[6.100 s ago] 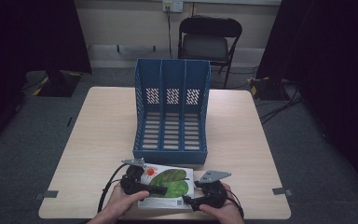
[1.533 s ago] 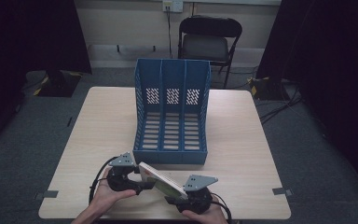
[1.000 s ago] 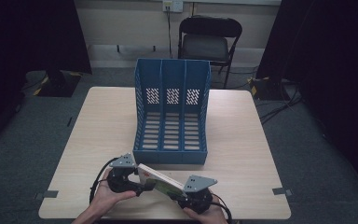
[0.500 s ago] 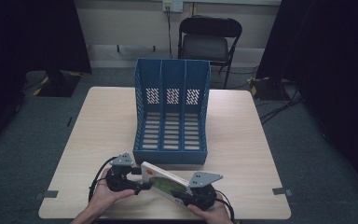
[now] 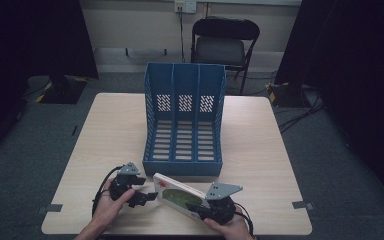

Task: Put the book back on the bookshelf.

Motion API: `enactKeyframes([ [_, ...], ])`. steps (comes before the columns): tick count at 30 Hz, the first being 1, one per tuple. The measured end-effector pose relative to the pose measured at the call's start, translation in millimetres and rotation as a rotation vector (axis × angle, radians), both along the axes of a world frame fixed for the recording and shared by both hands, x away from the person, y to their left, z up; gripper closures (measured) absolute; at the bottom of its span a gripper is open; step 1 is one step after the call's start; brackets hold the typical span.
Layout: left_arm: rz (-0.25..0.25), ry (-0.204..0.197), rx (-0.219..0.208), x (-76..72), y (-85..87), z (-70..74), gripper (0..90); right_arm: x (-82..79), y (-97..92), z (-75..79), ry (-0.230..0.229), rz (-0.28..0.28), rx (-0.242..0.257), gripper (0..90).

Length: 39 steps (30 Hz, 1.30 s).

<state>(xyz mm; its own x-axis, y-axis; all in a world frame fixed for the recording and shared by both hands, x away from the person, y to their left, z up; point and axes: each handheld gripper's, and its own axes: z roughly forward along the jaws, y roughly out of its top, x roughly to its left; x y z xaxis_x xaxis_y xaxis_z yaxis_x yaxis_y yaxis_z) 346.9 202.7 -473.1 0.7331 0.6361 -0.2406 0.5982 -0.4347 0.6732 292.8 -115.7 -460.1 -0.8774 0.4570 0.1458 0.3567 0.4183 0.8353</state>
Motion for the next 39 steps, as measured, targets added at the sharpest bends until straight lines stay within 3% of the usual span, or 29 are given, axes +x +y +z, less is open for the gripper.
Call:
enactKeyframes([
  [2,0.034,0.028,0.015,2.3,3.3,-2.6,24.5,-0.2,-0.7,1.3,-0.002,-0.002,0.0,76.4],
  [4,0.056,0.045,0.058,4.8,7.0,-5.1,24.7,-0.3,-1.5,2.4,-0.005,-0.006,0.001,76.4],
  [7,0.099,0.042,0.098,8.9,13.1,-6.8,24.7,-0.9,-2.3,4.1,-0.01,-0.015,0.011,76.4],
  [9,0.115,0.029,0.153,11.3,17.0,-6.2,24.6,-1.3,-2.2,5.1,-0.013,-0.016,0.005,76.4],
  [11,0.131,0.033,0.14,13.4,22.2,-6.4,24.6,-1.5,-2.3,5.3,-0.012,-0.017,0.005,76.4],
  [12,0.144,0.028,0.133,14.2,24.4,-7.0,24.6,-1.7,-2.3,5.6,-0.013,-0.016,0.005,76.4],
  [13,0.134,0.011,0.171,16.1,29.1,-6.3,24.5,-1.8,-2.4,6.7,-0.017,-0.015,0.004,76.4],
  [14,0.134,0.011,0.171,16.1,29.1,-6.3,24.2,-1.8,-2.4,6.7,-0.017,-0.015,0.004,76.4],
  [15,0.159,-0.011,0.184,16.1,29.3,-7.9,24.2,-1.7,-2.7,8.1,-0.017,-0.011,0.0,76.4],
  [18,0.173,-0.044,0.222,17.8,34.1,-11.0,18.6,-0.6,-6.2,14.7,-0.036,-0.004,-0.003,76.4],
  [20,0.216,-0.08,0.248,18.8,35.5,-14.7,15.4,-0.3,-10.3,19.8,-0.039,-0.012,0.008,76.4],
  [24,0.23,-0.098,0.237,18.8,34.9,-17.6,11.6,-1.8,-12.0,23.6,-0.042,-0.006,0.009,76.4],
  [28,0.221,-0.107,0.235,18.0,31.1,-21.9,0.3,-2.3,-13.7,28.0,-0.043,-0.007,0.018,76.4],
  [32,0.247,-0.12,0.191,16.9,30.2,-24.8,0.0,-3.7,-15.0,35.6,-0.051,-0.006,0.036,76.4],
  [39,0.242,-0.132,0.189,16.9,31.7,-25.4,0.0,-4.3,-15.1,42.5,-0.063,0.003,0.048,76.4],
])
